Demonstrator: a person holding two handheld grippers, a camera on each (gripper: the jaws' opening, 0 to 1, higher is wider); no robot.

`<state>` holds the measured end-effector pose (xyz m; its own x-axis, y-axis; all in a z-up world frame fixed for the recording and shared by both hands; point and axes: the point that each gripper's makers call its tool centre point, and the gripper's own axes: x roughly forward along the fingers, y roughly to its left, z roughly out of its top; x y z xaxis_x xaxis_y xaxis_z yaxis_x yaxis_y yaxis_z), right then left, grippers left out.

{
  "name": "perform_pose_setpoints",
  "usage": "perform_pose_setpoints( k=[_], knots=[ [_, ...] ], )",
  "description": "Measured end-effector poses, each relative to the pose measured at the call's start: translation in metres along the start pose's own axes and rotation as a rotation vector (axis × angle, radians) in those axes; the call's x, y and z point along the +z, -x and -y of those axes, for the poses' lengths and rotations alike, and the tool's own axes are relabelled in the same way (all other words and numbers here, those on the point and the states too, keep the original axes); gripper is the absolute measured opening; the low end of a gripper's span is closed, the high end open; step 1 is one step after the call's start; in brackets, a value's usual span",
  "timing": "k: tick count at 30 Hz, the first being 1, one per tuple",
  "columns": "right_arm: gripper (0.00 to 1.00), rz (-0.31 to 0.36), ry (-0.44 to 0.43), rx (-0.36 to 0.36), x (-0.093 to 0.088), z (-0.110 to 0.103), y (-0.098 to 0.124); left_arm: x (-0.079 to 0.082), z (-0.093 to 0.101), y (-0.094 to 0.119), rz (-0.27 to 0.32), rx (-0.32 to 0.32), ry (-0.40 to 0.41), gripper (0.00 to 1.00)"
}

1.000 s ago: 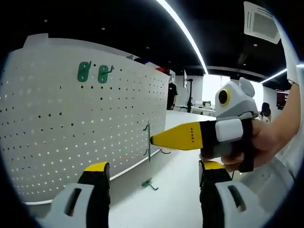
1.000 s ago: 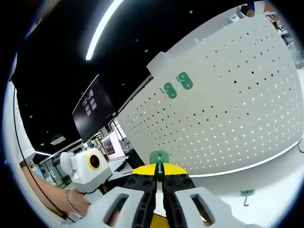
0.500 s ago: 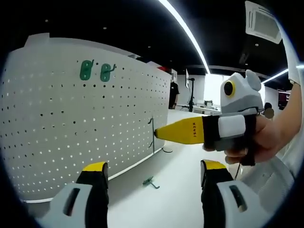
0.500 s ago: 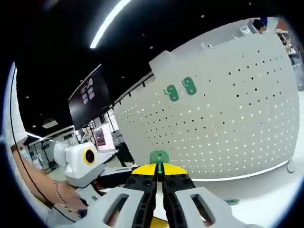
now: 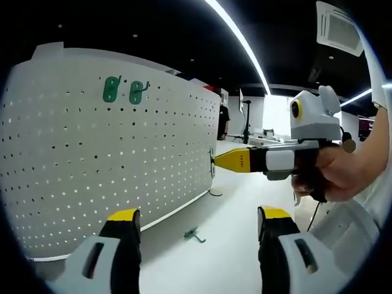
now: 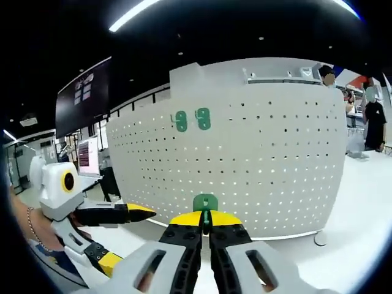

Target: Insert the hook assembly into the mounting plate slot until the hook locks in place.

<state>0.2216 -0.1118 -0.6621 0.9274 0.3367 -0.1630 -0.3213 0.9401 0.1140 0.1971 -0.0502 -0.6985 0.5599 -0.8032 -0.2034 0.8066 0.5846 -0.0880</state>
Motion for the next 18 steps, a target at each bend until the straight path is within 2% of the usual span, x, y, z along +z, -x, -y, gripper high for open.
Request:
perform_pose_setpoints(
  k=[6, 18],
  knots=[
    [0.00, 0.013, 0.004, 0.000, 0.007, 0.001, -0.003, 0.001, -0.001, 0.000, 0.001, 0.002, -0.004, 0.80],
    [0.00, 0.056, -0.009, -0.025, 0.026, 0.015, -0.020, -0.002, -0.005, 0.005, -0.004, 0.014, -0.003, 0.79]
  ],
)
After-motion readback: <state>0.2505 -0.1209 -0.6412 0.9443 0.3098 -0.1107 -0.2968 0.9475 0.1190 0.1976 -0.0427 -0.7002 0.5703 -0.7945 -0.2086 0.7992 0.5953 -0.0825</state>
